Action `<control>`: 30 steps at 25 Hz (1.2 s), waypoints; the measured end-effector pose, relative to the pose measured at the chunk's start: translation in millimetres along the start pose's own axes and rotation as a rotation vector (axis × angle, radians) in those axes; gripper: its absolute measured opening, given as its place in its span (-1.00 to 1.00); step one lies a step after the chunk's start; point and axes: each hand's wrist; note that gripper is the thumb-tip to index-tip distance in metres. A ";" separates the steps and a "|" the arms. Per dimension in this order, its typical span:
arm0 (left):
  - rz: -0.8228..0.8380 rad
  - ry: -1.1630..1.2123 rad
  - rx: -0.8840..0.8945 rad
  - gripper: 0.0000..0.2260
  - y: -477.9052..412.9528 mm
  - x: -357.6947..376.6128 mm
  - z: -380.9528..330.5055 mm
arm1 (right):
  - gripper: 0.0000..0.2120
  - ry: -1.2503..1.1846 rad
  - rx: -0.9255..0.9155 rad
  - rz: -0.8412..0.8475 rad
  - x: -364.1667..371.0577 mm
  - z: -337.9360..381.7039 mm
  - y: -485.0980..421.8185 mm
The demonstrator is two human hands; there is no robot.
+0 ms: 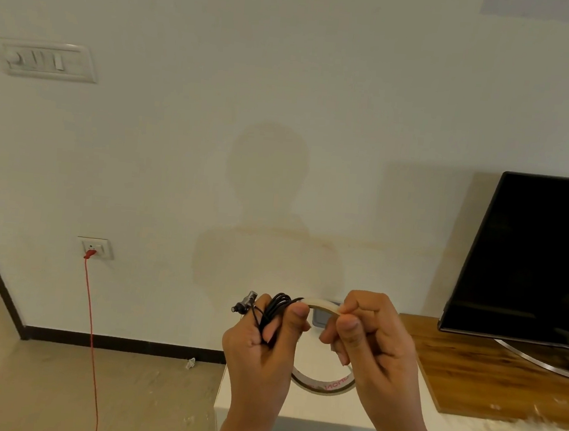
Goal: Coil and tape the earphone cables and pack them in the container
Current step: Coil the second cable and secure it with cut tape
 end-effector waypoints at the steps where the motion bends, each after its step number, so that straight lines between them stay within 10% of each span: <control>1: 0.000 -0.003 0.002 -0.60 -0.1 0.0 -0.4 | -0.81 -0.006 -0.001 0.001 -0.3 0.2 0.3; 14: 0.110 0.040 -0.077 -0.61 2.4 -4.3 -7.4 | -0.88 0.099 0.008 -0.061 -5.7 2.4 -1.4; 18: 0.397 0.092 -0.238 -0.73 -3.5 -8.6 -9.9 | -0.83 0.087 0.202 0.154 -17.1 -5.4 -12.3; 22: 0.334 -0.090 -0.167 -0.65 2.1 -5.0 -1.5 | -0.89 0.272 0.356 -0.179 -2.5 -13.3 -3.3; 30: 0.383 -0.298 -0.158 -0.73 12.4 -0.7 7.7 | -0.82 -0.272 0.823 -0.194 8.9 -14.1 -7.9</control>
Point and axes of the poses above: each hand's wrist, its own y-axis away from the middle knuckle, its own x-axis out of the palm, z = x × y, and after that the axes turned 6 degrees about -y, right-handed
